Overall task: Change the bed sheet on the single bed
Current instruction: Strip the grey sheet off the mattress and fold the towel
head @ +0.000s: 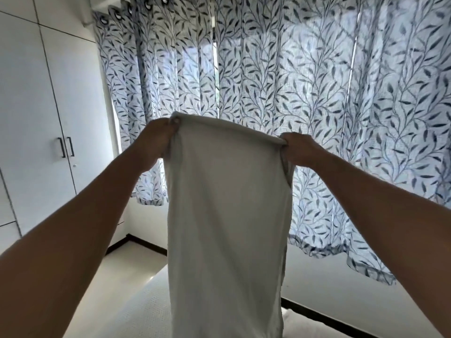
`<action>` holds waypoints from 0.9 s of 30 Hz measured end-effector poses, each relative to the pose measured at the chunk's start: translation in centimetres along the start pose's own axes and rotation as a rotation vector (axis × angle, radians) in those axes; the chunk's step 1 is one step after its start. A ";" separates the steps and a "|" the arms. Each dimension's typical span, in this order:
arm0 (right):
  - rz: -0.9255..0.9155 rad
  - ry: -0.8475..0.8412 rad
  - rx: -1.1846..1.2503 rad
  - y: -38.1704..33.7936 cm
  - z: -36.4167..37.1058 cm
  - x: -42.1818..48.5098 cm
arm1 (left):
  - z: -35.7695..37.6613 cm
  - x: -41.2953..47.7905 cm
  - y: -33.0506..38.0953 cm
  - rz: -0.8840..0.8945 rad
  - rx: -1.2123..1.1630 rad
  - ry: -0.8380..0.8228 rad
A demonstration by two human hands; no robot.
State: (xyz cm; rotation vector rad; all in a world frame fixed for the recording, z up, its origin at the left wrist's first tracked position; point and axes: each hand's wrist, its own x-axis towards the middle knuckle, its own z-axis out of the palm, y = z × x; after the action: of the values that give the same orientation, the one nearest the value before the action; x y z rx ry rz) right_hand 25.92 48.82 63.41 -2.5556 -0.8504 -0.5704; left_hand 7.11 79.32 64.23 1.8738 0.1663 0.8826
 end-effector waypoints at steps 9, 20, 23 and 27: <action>0.169 -0.146 0.020 3.3 4.5 -4.1 | 5.5 -4.8 -3.3 0.034 -0.042 -0.195; -0.250 -0.368 0.438 -1.4 4.3 -10.9 | 16.7 -12.0 -2.9 0.010 -0.010 -0.374; -0.226 -0.369 0.116 -0.3 4.2 -13.8 | 19.5 -15.8 -5.0 -0.114 -0.160 -0.414; -0.215 -0.454 -0.087 2.7 5.9 -17.7 | 22.6 -22.4 -10.3 -0.288 -0.432 -0.515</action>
State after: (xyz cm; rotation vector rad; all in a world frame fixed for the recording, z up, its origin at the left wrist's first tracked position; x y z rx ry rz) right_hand 16.11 41.20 49.18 -2.7372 -1.2869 -0.0784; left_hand 8.13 56.84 39.49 1.5577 -0.0694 0.1989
